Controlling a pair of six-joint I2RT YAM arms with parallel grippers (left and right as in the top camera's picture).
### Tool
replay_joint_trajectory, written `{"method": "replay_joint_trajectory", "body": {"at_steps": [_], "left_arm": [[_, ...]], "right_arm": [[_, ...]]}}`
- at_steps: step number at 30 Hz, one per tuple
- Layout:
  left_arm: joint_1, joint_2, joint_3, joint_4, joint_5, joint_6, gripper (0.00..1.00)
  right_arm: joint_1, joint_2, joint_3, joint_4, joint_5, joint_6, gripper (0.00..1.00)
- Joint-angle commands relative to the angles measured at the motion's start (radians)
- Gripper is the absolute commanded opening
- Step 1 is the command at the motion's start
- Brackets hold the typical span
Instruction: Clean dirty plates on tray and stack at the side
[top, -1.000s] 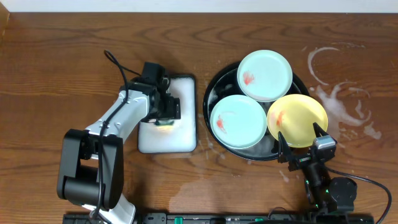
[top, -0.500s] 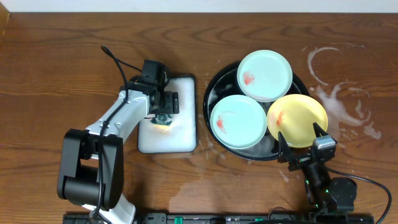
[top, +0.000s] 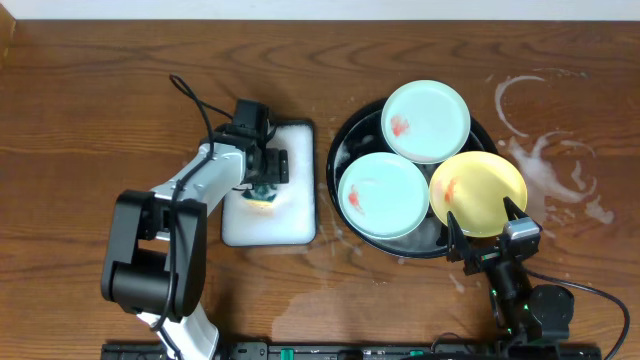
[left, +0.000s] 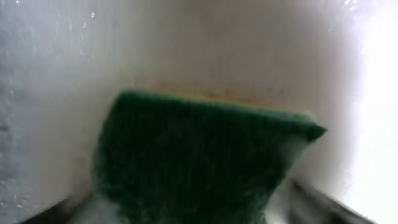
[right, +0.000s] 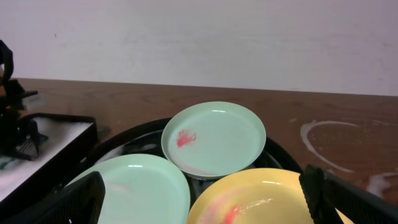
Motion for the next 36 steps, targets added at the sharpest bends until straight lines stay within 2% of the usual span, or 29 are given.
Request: {"method": "replay_joint_trajectory", "body": {"at_steps": [1,6,9,13,16,23,29,30,33,36], "left_arm": [[0.002,0.021,-0.014,0.005,-0.004,0.005,0.71],[0.002,0.02,-0.009,-0.012,-0.004,0.005,0.41],[0.002,0.018,0.003,-0.034,-0.004,0.005,0.31],[0.002,-0.011,0.018,-0.065,-0.004,0.004,0.25],[0.002,-0.067,0.029,-0.093,-0.004,0.001,0.24],[0.002,-0.295,0.033,-0.108,0.004,-0.008,0.24],[0.002,-0.457,0.032,-0.108,0.004,-0.053,0.19],[0.002,-0.47,0.032,-0.108,0.004,-0.053,0.19],[0.002,-0.48,0.032,-0.109,0.004,-0.053,0.09],[0.002,-0.455,0.016,-0.104,0.004,-0.089,0.08]], "right_arm": [[-0.007,-0.005,-0.001,-0.005,-0.005,0.013,0.99],[-0.007,-0.005,-0.001,-0.005,-0.005,0.013,0.99],[-0.007,-0.005,-0.001,-0.005,-0.005,0.013,0.99],[-0.007,-0.005,-0.001,-0.005,-0.005,0.013,0.99],[-0.007,-0.005,-0.001,-0.005,-0.005,0.013,0.99],[-0.007,-0.005,-0.001,-0.005,-0.005,0.013,0.99],[-0.007,-0.005,-0.001,-0.005,-0.005,0.013,0.99],[-0.007,-0.005,-0.001,-0.005,-0.005,0.013,0.99],[-0.007,-0.005,-0.001,-0.005,-0.005,0.013,0.99],[-0.007,-0.005,-0.001,-0.005,-0.005,0.013,0.99]]}}
